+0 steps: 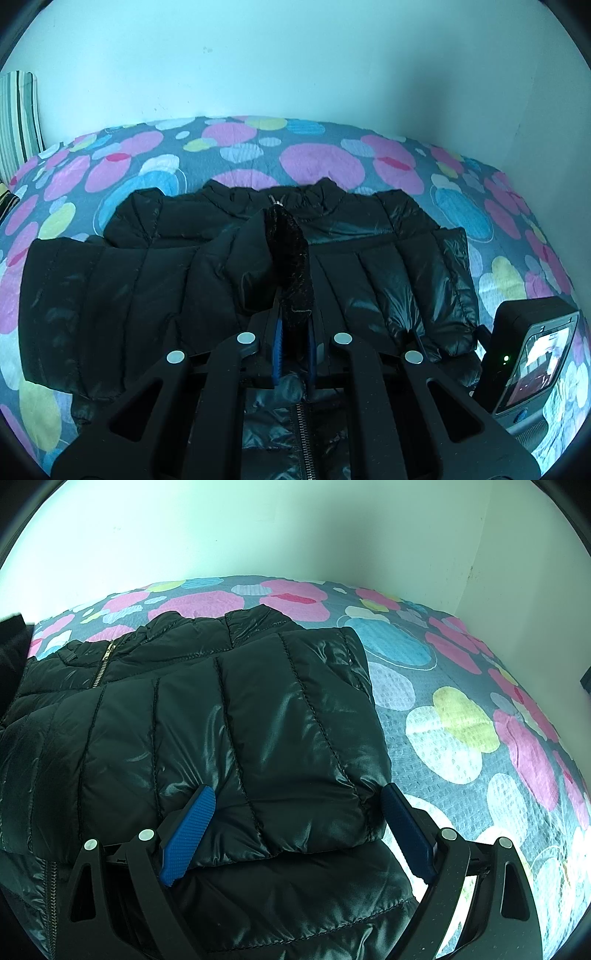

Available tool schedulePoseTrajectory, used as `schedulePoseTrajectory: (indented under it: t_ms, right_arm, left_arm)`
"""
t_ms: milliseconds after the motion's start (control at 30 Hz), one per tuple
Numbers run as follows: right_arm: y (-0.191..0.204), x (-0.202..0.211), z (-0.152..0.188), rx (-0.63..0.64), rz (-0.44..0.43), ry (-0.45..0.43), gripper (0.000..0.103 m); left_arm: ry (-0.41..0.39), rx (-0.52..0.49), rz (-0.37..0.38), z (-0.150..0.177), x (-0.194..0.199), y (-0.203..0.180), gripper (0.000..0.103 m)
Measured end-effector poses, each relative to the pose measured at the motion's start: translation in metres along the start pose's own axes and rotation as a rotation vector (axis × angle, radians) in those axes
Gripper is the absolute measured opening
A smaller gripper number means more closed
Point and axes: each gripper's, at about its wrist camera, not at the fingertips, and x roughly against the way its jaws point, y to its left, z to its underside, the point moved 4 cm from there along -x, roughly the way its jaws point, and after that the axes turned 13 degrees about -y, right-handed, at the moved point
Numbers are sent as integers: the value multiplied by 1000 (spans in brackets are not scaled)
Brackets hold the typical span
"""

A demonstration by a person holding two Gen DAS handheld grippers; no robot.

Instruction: Fold large clothes

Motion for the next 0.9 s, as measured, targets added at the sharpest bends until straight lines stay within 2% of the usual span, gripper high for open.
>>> schedulePoseTrajectory:
  t_ms: [100,167,233,333,433,567,733,800,900]
  right_arm:
    - [0,0,0,1,0,0,90]
    - [0,0,0,1,0,0,90]
    - [0,0,0,1,1,-1,90]
    - [0,0,0,1,0,0,90]
    - [0,0,0,1,0,-1,90]
    - [1,0,0,0,-1,0,90]
    - [1,0,0,5,5,-2,90]
    - [1,0,0,6,6,-2,90]
    - [1,0,0,10,8,-3,90]
  left_arm:
    - [-7,12,19,-2,5,-3,20]
    - [-33,8,33,-6,13,-7,40]
    - [-63,-8,27,-11,24,-9,53]
    - [-107,-23,32,-18,44,-9,58]
    - [-139,6,5,-19,67,14,61]
    - [-133,62,-98,-3,84,67,65]
    - [-71,83,-322,35,91,145,66]
    - [-46,107,-387,46,89,169,66]
    - [-18,153,-426,58,86,195,66]
